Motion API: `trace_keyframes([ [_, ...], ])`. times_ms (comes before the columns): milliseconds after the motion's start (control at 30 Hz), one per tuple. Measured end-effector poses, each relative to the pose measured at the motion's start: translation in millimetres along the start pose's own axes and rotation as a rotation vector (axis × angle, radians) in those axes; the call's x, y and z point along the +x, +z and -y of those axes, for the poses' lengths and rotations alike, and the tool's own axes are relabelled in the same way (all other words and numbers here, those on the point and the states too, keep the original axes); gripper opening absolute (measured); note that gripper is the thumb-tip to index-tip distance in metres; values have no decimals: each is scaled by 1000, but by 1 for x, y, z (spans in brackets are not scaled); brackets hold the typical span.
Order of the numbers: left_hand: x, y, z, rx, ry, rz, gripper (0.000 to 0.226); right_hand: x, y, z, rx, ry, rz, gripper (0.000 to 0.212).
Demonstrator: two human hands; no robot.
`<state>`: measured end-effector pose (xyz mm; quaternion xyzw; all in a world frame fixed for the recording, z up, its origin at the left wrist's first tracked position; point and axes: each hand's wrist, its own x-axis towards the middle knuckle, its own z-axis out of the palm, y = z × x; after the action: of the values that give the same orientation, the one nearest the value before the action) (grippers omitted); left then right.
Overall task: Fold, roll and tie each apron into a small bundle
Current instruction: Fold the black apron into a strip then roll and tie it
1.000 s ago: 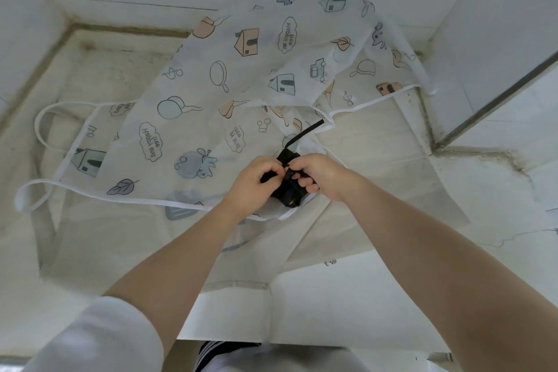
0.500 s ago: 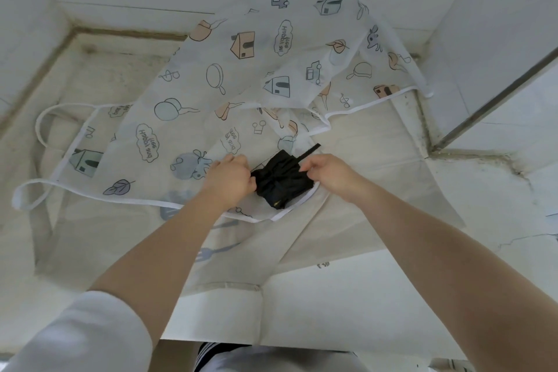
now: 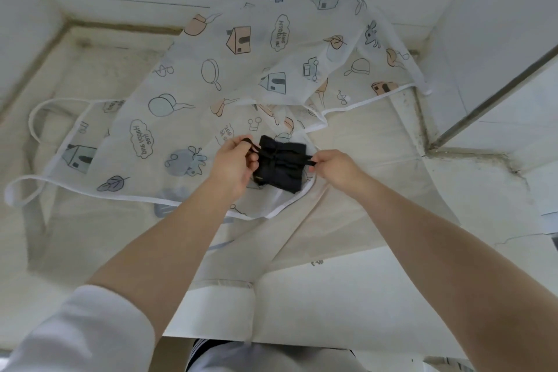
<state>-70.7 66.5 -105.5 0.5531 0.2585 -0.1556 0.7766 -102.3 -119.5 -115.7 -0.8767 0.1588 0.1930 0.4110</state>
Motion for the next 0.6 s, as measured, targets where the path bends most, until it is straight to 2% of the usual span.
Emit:
trace_keyframes([
  [67, 4, -7, 3, 68, -4, 36, 23, -2, -7, -1, 41, 19, -27, 31],
  [200, 13, -23, 10, 295, 43, 3, 24, -2, -9, 2, -20, 57, -5, 28],
  [267, 10, -19, 7, 317, 27, 4, 26, -4, -8, 5, 203, 126, 41, 31],
  [333, 6, -13, 1, 248, 16, 86, 30, -8, -6, 12, 576, 113, 83, 28],
  [400, 1, -6, -6, 229, 69, 231, 33, -11, -3, 22, 783, 20, 73, 25],
  [500, -3, 1, -11, 10, 57, 397, 38, -10, 6, 33, 840, -110, 45, 30],
  [600, -2, 7, -16, -179, -12, 363, 48, -8, 7, 44, 1012, -90, 7, 36],
])
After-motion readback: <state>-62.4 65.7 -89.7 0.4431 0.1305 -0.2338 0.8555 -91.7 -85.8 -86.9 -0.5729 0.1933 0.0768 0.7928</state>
